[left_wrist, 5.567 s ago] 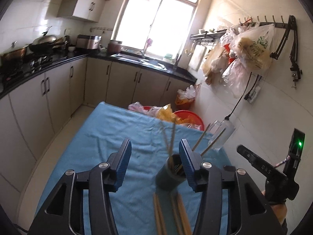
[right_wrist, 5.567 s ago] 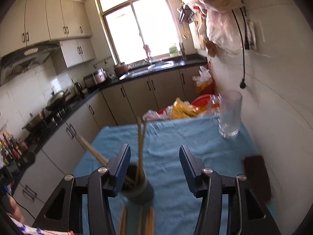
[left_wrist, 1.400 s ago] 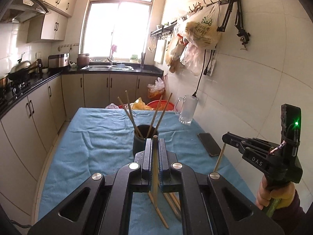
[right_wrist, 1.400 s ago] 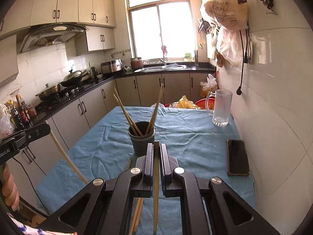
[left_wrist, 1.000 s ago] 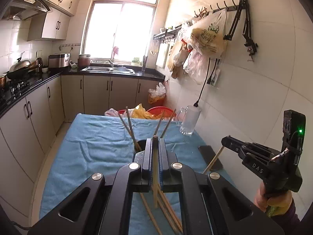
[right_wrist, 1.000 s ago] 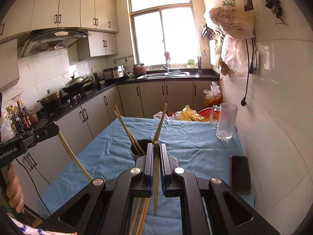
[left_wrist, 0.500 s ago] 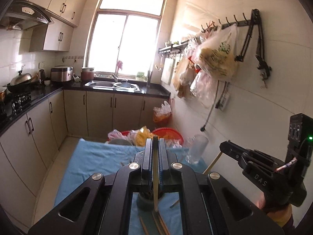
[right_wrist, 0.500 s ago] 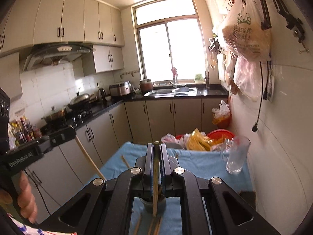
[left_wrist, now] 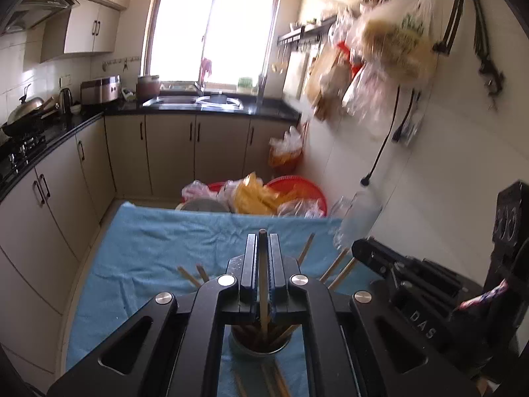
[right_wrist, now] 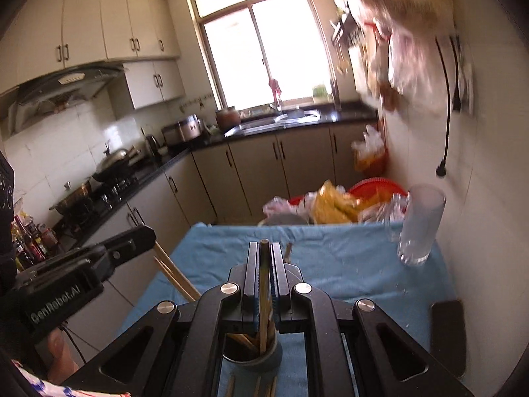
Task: Organize utensils
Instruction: 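Carry both chopsticks over the black holder and open both grippers to drop them in, then lower both grippers to the loose chopsticks and close them on one each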
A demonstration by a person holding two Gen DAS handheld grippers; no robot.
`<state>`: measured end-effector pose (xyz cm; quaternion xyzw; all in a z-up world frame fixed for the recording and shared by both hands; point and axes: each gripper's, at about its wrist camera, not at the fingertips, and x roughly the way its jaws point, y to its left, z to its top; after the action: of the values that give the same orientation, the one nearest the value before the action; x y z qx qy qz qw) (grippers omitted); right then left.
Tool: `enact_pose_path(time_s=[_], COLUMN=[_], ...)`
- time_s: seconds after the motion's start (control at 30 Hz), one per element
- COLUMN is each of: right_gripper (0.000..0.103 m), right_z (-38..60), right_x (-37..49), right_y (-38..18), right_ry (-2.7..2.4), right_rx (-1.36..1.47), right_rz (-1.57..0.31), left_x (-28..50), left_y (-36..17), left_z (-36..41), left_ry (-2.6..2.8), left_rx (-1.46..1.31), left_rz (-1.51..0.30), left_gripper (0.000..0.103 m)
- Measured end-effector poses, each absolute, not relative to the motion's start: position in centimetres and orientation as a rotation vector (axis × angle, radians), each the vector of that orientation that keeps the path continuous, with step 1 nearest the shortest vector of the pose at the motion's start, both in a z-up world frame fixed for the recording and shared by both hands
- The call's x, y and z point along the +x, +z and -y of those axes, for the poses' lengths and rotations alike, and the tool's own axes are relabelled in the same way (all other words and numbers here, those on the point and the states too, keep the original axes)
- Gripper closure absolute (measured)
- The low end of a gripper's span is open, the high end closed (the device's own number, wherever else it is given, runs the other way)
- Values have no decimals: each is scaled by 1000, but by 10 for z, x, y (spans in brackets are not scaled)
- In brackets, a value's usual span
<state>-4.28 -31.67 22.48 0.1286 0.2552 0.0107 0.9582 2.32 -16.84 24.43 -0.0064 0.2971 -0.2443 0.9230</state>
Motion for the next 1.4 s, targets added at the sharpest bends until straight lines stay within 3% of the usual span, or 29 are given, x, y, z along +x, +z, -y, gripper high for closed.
enact_pose_path(time_s=[0.23,0.3,0.37,0.43,0.5,0.63,0.9,1.1,1.23,1.4], right_gripper=[96,90,77,77,77,68,56,56,69,73], right_z=[325,325,324,324,323,323,325,312,296,280], right_x=[-33,-33,-35,-40,-48,-69,-115,-130,-135,-136], right_y=[213,214,217,221,227,235,198,101,53,28], right_ry=[19,19,16,17,16,9,5,65,115,137], right_rx=[281,283,280,277,270,253,245,260,241,187], right_rz=[-537,-536,-527,-516,-504,-483,-555,-791,-906,-955], left_x=[25,21,14,6,-6,-29,-70,-73,-69,-70], left_y=[239,243,249,253,257,260,234,153,94,49], left_z=[160,155,149,143,136,119,70,64,83,109], left_ry=[-488,-487,-481,-482,-486,-482,-453,-434,-431,-453], left_rx=[-37,-46,-50,-55,-56,-66,-133,-135,-80,11], left_rz=[-621,-609,-591,-575,-555,-533,-561,-753,-894,-980], left_gripper=[97,94,86,79,78,70,66,65,65,71])
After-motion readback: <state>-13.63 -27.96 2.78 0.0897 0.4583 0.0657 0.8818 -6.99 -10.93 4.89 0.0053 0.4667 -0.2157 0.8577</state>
